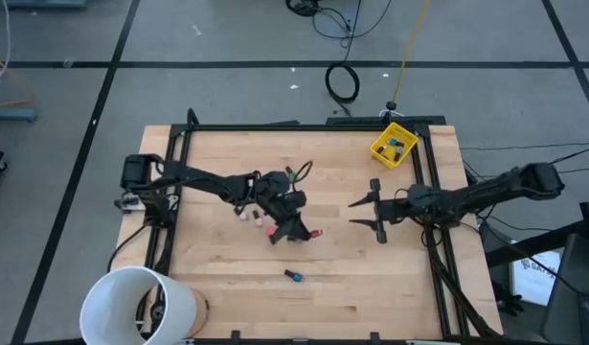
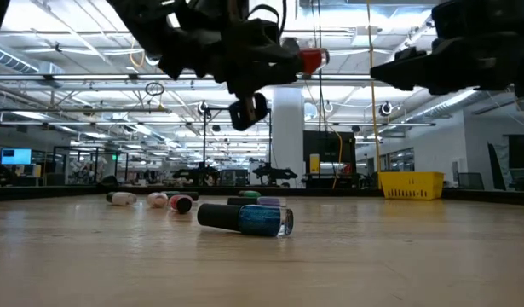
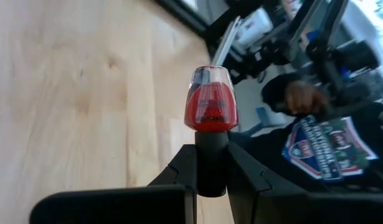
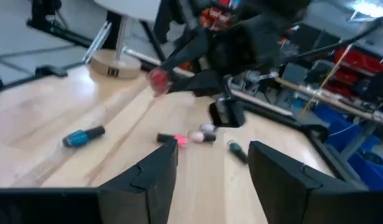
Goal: Pick & Place Nail Polish
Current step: Put the red nail polish bottle into the yellow bin
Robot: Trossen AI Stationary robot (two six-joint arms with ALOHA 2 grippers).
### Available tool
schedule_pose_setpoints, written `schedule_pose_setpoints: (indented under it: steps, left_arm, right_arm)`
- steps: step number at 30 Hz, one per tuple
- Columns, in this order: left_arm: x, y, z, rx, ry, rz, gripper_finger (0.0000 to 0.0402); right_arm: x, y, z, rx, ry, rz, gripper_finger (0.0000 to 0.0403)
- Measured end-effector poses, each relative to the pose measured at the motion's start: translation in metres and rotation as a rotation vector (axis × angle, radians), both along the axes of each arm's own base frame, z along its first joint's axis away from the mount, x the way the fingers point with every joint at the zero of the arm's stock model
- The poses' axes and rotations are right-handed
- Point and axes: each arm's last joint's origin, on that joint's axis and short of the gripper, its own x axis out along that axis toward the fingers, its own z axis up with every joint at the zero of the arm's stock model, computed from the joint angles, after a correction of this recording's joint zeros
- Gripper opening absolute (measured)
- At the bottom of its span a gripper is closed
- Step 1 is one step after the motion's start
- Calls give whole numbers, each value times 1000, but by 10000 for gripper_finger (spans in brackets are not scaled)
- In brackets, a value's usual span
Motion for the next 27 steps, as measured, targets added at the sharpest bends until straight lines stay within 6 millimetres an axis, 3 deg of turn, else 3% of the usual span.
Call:
schedule_pose_setpoints:
  steps: [9, 27]
  left_arm:
    - [5, 13, -6, -74, -3, -21, 39]
    - [2, 9, -11, -66, 50, -27, 38]
  right_arm:
    - [42, 19, 0, -67, 104, 75, 243]
    - [96, 31, 0, -91, 94, 190, 231]
